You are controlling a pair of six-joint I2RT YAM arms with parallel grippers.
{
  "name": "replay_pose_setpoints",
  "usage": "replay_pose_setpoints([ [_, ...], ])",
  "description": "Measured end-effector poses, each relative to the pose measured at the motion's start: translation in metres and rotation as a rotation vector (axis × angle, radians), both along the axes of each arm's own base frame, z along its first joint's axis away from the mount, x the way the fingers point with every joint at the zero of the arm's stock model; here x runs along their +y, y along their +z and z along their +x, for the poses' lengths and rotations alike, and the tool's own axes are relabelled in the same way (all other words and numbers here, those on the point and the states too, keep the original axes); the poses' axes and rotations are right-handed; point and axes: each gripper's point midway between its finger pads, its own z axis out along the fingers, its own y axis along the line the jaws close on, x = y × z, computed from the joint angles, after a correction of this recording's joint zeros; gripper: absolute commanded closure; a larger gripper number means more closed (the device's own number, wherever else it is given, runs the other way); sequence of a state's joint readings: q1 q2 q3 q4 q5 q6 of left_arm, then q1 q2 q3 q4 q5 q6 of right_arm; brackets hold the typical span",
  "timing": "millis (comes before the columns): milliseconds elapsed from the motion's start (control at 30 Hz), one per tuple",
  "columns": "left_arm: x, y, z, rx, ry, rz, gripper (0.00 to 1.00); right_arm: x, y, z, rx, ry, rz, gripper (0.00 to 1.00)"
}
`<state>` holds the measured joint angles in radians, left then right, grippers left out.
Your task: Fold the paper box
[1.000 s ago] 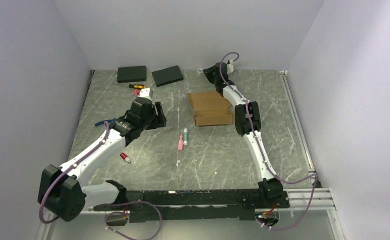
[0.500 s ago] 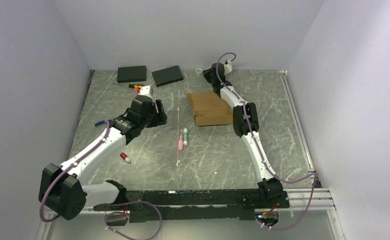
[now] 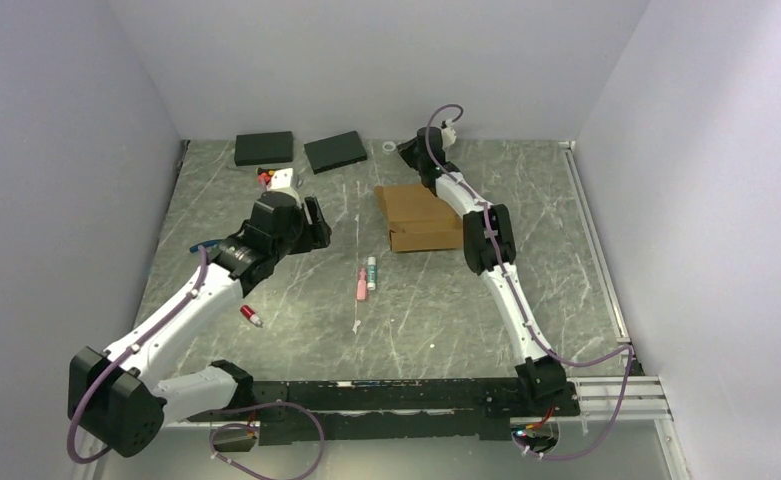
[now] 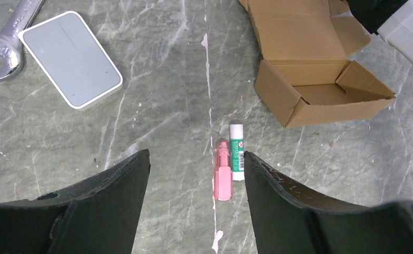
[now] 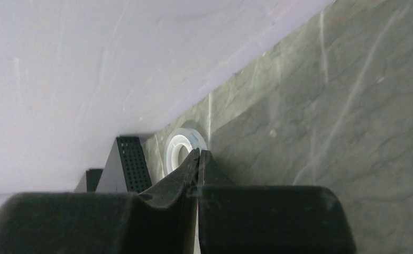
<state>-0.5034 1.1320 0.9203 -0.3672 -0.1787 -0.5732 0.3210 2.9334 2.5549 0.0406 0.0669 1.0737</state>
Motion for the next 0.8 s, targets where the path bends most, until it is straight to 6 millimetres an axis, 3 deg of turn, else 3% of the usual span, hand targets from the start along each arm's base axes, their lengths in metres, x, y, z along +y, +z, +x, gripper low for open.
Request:
replay_pose_setpoints([
  [167, 0.004, 0.008, -0.007, -0.019, 0.002, -0.009, 0.29, 0.016, 0.001, -0.019, 0.042, 0.067, -0.045, 0.95],
  [433, 0.009, 0.016, -0.016, -0.049, 0.0, -0.027, 0.29, 0.031, 0.0, -0.074, 0.14, 0.192, -0.128, 0.94],
  [567, 0.009, 0.013, -0.019, -0.045, -0.008, -0.031, 0.29, 0.027, 0.001, -0.101, 0.17, 0.236, -0.181, 0.83],
  [800, 0.006, 0.018, -0.023, -0.048, -0.02, -0.059, 0.29, 0.019, 0.008, -0.102, 0.138, 0.259, -0.237, 0.71],
])
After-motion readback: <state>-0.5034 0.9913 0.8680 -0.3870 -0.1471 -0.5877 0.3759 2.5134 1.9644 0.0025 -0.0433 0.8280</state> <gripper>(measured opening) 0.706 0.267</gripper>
